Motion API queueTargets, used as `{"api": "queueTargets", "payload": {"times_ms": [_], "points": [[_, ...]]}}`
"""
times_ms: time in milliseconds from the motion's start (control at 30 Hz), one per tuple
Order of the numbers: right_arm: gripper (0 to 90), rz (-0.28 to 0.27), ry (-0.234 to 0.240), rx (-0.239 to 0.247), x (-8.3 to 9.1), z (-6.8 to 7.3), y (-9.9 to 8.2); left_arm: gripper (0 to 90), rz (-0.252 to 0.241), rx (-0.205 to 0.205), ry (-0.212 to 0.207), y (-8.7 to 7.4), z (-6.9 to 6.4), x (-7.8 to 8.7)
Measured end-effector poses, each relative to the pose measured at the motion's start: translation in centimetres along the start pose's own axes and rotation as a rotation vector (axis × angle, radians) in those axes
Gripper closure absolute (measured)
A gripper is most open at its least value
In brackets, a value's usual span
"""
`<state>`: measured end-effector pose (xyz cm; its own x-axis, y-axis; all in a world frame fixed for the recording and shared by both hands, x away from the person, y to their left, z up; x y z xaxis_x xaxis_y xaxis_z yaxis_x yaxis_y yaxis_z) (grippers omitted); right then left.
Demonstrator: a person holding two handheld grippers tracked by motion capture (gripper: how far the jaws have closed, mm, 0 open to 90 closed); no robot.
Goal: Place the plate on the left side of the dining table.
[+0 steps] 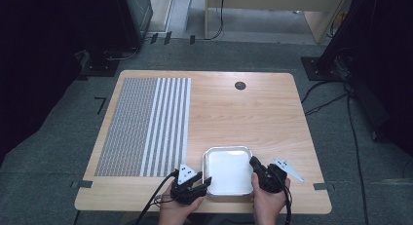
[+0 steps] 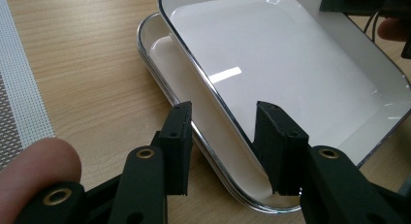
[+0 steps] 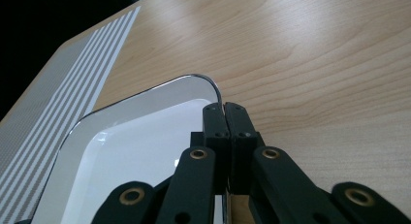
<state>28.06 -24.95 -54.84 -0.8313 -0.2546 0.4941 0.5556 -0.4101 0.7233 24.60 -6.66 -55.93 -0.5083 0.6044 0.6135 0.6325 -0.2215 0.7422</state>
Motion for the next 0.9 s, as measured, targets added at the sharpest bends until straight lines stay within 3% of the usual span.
{"api": "queueTargets", "payload": {"times_ms": [133, 233, 267, 400, 767, 900], "points": [[90.0, -0.033, 0.005, -0.015, 0.5, 0.4, 0.1, 61.9, -0.004, 0.006, -0.012, 0.1, -0.1, 0.2], [90.0, -0.041, 0.008, -0.017, 0.7, 0.8, 0.1, 68.9, 0.002, 0.014, -0.017, 0.1, 0.0, 0.3], [90.0, -0.034, 0.014, -0.011, 0.7, 1.1, -0.1, 70.7, 0.018, 0.040, -0.025, 0.1, 0.1, 0.4], [90.0, -0.026, 0.009, -0.010, 0.6, 1.0, -0.3, 78.0, 0.038, 0.072, -0.044, 0.2, 0.5, 0.6], [90.0, -0.033, -0.011, 0.074, 0.7, 1.7, 0.2, 82.9, 0.048, 0.162, -0.118, 0.7, 1.1, 1.1], [90.0, -0.020, -0.008, 0.083, 0.5, 1.8, 0.3, 84.3, 0.047, 0.196, -0.139, 1.0, 1.4, 1.4]]}}
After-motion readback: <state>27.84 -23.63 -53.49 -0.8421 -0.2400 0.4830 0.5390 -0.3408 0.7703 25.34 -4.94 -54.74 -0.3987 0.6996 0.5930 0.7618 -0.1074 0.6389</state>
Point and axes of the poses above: each handheld gripper's, and its own axes: x roughly backward along the jaws, y roughly out of its top, z roughly to its left, the point moved 10 cm from there along -x, roughly forward along the jaws, and after that the axes turned 1 degree about z, right-handed, at the moved point
